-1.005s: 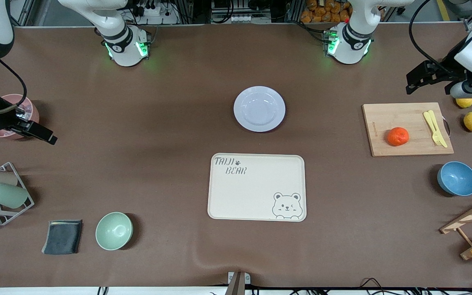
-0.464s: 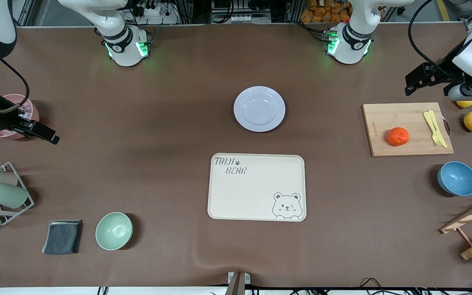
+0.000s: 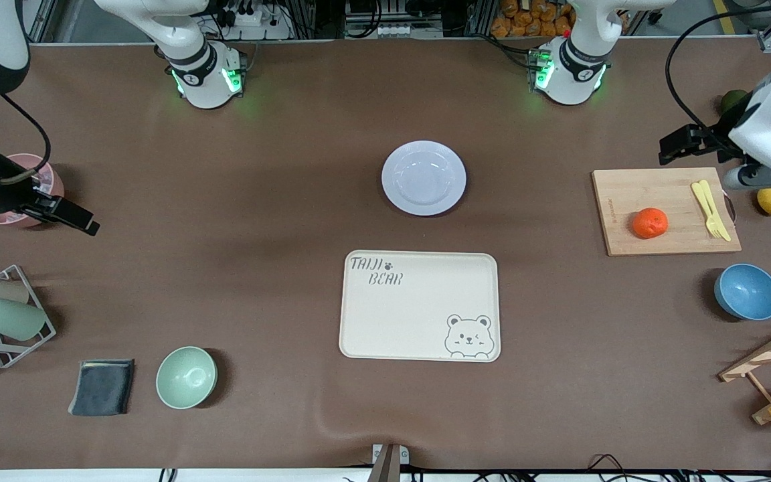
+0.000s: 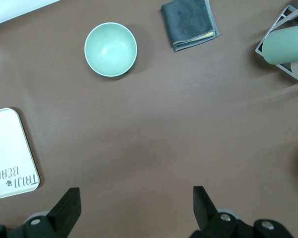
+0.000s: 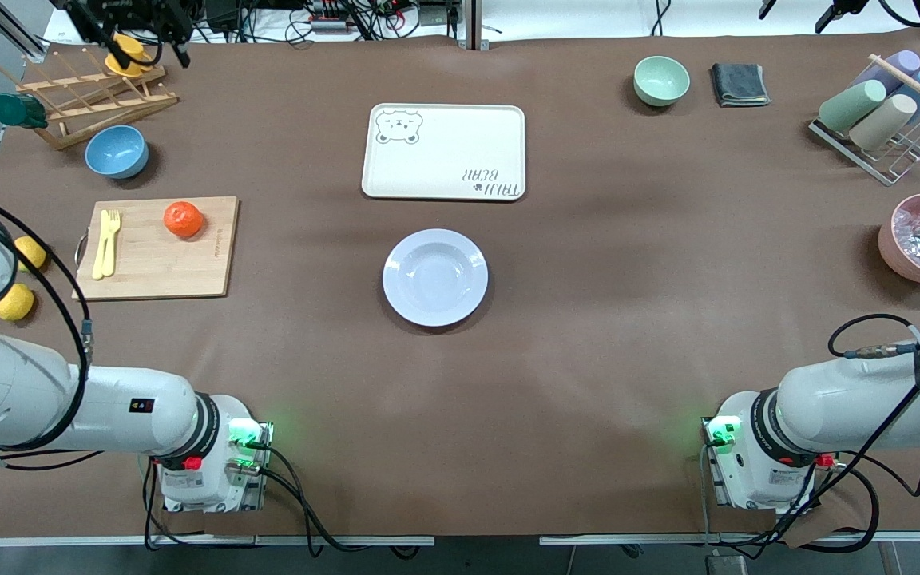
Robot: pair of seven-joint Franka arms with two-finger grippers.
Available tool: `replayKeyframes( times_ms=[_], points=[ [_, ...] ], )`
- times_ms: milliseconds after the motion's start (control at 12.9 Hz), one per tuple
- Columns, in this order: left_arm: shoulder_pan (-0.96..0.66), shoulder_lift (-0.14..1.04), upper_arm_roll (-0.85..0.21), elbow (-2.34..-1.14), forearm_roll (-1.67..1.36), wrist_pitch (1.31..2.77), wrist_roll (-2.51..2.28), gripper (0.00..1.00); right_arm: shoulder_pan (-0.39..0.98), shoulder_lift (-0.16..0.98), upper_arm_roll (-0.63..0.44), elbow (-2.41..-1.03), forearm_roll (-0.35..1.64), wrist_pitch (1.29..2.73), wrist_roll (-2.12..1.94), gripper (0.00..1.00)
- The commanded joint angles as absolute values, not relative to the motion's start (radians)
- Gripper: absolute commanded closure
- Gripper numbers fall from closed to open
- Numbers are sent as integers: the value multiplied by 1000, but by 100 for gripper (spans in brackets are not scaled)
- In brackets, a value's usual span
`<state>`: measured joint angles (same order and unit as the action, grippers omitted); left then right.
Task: Place orange and plate with both arms
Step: 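Reach the left gripper to the orange on the wooden cutting board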
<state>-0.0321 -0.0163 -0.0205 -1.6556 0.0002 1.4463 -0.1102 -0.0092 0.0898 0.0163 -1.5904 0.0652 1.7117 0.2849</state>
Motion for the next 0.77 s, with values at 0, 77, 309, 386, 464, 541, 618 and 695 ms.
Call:
replayKeyframes(
  times_ms=[0, 77, 309, 386, 464, 541, 618, 695],
  points=[
    [21, -69, -23, -1813, -8, 1543, -59, 0, -3, 83, 9, -1589, 72, 1698, 270, 0],
    [28, -80, -23, -1866, -3, 1590, -48, 0, -3, 84, 9, -1589, 72, 1698, 262, 0],
    [64, -120, -23, -2040, 18, 1718, -35, 0, -2, 86, 9, -1591, 77, 1694, 271, 0],
    [72, -123, -25, -2098, 46, 1776, -35, 0, 0, 86, 9, -1592, 77, 1689, 273, 0],
    [74, -121, -23, -2146, 61, 1833, -35, 0, 0, 86, 9, -1594, 77, 1681, 275, 0],
    [78, -120, -23, -2196, 66, 1897, -35, 0, 0, 86, 9, -1595, 77, 1680, 275, 0],
    [106, -117, -23, -2245, 67, 1976, -35, 0, 3, 86, 9, -1600, 77, 1680, 275, 0],
    [120, -112, -23, -2279, 67, 2032, -35, 0, 3, 87, 9, -1601, 77, 1681, 275, 0]
  ],
)
